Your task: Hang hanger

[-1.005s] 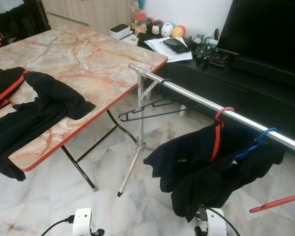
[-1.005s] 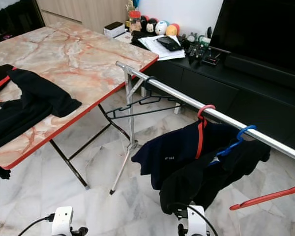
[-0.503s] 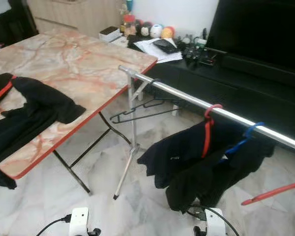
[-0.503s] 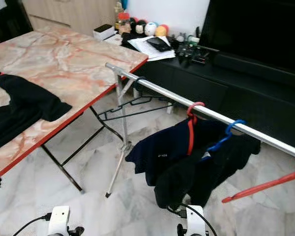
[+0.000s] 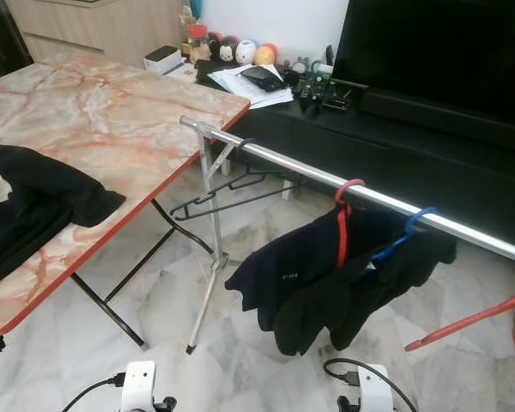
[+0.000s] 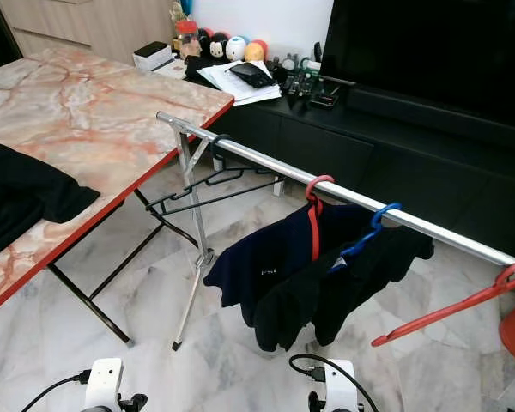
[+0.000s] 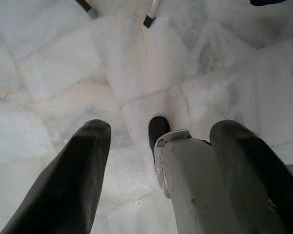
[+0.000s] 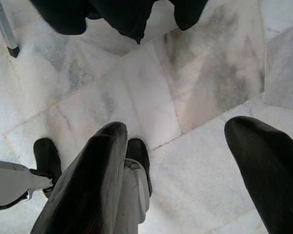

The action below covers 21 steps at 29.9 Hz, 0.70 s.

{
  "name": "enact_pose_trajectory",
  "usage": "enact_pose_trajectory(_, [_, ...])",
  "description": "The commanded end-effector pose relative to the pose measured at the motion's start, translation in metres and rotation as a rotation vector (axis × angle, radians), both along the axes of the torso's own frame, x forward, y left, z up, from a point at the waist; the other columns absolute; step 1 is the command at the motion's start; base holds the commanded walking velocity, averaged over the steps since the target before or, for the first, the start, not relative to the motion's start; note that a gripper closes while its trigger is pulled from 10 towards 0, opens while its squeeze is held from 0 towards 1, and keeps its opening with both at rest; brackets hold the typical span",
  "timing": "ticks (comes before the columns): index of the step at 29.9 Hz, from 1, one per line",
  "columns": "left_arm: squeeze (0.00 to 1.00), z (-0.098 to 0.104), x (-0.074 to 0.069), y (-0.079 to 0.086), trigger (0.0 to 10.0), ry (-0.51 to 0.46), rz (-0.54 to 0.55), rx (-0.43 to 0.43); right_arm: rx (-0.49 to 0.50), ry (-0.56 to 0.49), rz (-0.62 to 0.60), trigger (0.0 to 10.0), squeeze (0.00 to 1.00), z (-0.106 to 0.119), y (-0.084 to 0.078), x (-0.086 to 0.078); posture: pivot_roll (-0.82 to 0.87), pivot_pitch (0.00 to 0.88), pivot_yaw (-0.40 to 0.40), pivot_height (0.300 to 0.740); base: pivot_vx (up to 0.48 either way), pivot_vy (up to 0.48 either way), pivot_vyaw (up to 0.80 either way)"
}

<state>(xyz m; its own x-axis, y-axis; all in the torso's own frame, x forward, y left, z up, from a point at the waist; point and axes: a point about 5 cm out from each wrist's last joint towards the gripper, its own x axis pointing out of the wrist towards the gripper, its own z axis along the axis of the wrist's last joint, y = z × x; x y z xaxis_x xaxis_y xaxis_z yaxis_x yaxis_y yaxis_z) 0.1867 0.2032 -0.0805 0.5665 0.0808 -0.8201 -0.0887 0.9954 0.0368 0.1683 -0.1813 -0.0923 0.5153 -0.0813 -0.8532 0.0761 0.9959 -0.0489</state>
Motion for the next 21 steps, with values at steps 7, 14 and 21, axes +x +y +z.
enact_pose_trajectory(7, [0.0, -0.0011, -0.0026, 0.0018, 10.0, 0.012, -0.005, 0.016, 0.0, 0.012, 0.006, 10.0, 0.0, -0.0008, -0.0001, -0.0015, 0.0, 0.0, -0.008, 0.74, 0.0, -0.206, -0.8])
enact_pose_trajectory(14, [0.0, -0.0006, -0.0016, 0.0016, 10.0, 0.008, -0.015, 0.024, 0.0, 0.014, 0.011, 10.0, 0.0, -0.0008, -0.0003, -0.0015, 0.0, 0.0, -0.009, 0.74, 0.0, -0.118, -0.8])
enact_pose_trajectory(21, [0.0, -0.0001, -0.0007, 0.0017, 10.0, 0.003, -0.007, 0.022, 0.001, 0.015, 0.015, 10.0, 0.0, -0.0008, -0.0002, -0.0014, 0.0, 0.0, -0.009, 0.74, 0.0, -0.082, -0.8])
